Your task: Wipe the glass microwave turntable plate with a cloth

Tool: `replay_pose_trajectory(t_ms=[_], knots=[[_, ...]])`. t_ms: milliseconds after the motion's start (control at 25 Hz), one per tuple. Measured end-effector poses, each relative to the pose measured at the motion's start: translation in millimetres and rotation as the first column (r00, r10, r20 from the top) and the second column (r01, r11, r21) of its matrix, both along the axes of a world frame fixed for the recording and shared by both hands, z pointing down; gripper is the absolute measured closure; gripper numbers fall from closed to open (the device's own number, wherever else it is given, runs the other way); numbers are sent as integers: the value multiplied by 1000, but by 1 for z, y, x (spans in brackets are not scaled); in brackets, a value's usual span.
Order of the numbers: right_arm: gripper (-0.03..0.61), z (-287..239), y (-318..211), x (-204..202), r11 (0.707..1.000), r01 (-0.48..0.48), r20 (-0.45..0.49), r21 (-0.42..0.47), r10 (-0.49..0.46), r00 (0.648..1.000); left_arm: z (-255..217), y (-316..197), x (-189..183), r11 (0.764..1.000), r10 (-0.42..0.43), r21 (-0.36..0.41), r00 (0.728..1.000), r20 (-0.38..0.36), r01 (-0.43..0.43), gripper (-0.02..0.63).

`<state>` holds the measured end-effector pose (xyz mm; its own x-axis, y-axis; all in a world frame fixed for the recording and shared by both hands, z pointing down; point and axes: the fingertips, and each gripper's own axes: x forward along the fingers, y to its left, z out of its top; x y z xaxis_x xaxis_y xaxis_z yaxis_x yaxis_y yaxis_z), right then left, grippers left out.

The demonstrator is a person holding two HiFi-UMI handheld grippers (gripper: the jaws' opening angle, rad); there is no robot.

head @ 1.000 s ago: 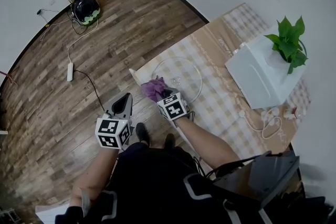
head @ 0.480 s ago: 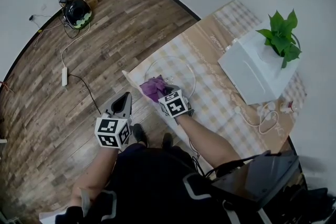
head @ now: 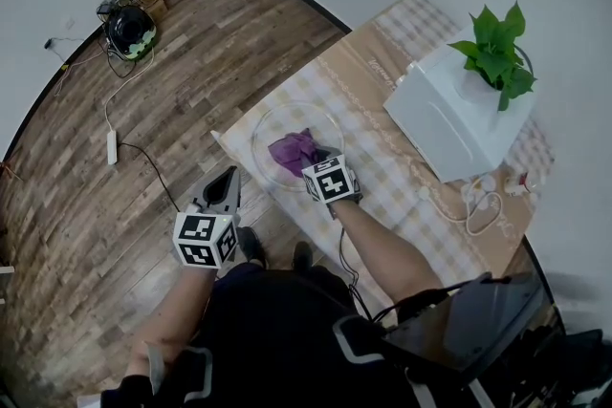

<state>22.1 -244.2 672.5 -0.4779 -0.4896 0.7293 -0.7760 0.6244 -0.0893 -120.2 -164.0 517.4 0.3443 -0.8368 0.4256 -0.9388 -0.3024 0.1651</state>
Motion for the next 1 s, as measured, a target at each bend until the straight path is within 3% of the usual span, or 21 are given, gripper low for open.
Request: replay_pose_trajectory(t_ms=[360, 560, 1000], knots=[[497, -1, -16, 51, 995, -99, -27, 18, 99, 995, -4, -2, 17, 1000, 25, 7, 1000, 7, -25, 611], [497, -2, -22, 71, 993, -113, -55, 44, 115, 992, -10, -3, 23, 1000, 6, 4, 999, -38, -6, 611], [497, -9, -27, 104, 982, -173, -69, 79, 179, 981, -16, 4, 29, 1000, 27, 15, 1000, -9, -27, 611]])
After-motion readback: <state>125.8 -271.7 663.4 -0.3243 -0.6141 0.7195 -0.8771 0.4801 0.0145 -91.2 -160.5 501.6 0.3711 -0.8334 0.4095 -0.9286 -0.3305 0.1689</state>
